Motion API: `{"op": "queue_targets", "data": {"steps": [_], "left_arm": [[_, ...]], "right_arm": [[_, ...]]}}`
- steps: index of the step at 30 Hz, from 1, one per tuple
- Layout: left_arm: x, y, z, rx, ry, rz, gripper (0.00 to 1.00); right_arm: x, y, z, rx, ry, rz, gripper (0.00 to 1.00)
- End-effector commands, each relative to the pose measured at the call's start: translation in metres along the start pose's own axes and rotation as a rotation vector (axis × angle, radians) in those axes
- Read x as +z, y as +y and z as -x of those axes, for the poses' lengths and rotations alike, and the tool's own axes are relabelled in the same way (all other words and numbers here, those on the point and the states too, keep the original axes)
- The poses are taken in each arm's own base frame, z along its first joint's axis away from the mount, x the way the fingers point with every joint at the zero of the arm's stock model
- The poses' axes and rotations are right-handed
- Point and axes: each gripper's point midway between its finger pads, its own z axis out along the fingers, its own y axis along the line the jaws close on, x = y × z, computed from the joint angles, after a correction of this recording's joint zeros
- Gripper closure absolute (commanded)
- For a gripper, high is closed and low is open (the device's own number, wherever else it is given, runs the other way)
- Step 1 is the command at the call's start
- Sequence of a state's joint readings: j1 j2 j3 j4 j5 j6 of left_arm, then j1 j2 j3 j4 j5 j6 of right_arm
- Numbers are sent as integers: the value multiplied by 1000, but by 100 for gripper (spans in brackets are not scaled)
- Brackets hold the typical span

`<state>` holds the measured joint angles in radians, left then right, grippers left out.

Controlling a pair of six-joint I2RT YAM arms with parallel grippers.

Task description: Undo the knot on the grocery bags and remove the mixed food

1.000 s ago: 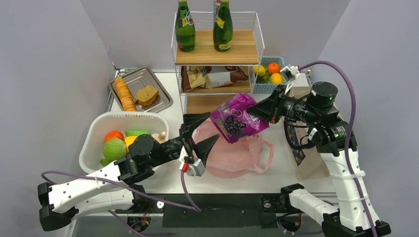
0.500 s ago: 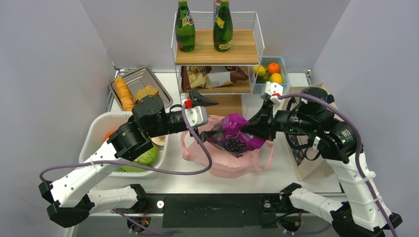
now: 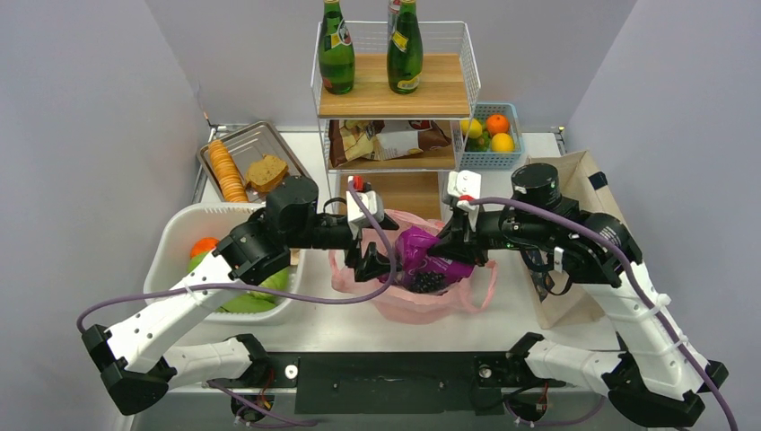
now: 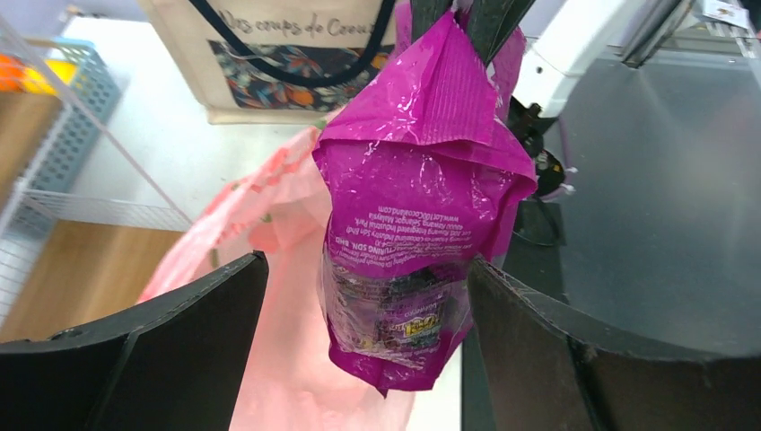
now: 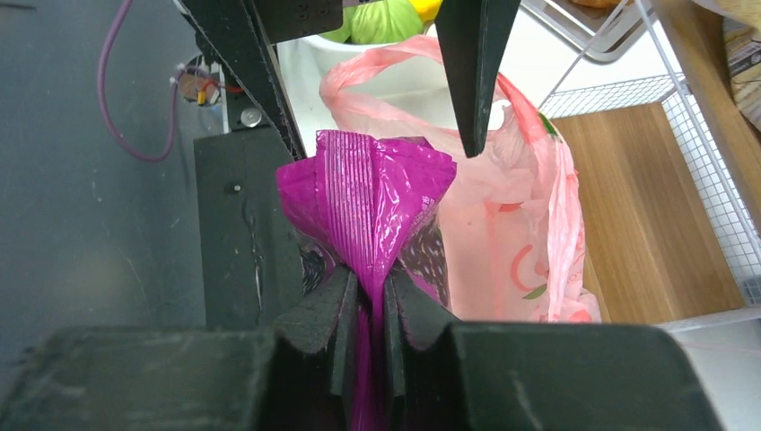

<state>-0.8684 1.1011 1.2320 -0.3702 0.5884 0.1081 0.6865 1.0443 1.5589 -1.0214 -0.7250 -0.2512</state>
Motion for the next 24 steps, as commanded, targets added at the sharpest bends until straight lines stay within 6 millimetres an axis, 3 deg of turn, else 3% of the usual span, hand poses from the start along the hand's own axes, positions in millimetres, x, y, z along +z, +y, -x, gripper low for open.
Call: {"op": "queue_targets", "data": {"steps": [1,5,10,16,18,20,24], "left_arm": [[-4,-24,-9,-46,-1,-106,19],[-15,-31,-24,65,52,-141,19],[-14,-32,-26,88,52,-158,19],[1,2,-14,16,-38,27,22],[3,10,-11,-25,-51,71,33],[4,15,-10,-52,-66,99,52],[-2,14,-8,-84,-82,117,99]], "right_arm": [[-9,-8,52,-191,-140,-52,100],[-10,-13,50,-226,-124,-73,100],[-3,-12,53,-244,-119,-56,100],[2,-3,55,-250,-122,-23,100],[4,-1,52,-244,-118,-18,100],[5,-2,50,-248,-115,-19,100],[5,-7,49,-250,-113,-50,100]]}}
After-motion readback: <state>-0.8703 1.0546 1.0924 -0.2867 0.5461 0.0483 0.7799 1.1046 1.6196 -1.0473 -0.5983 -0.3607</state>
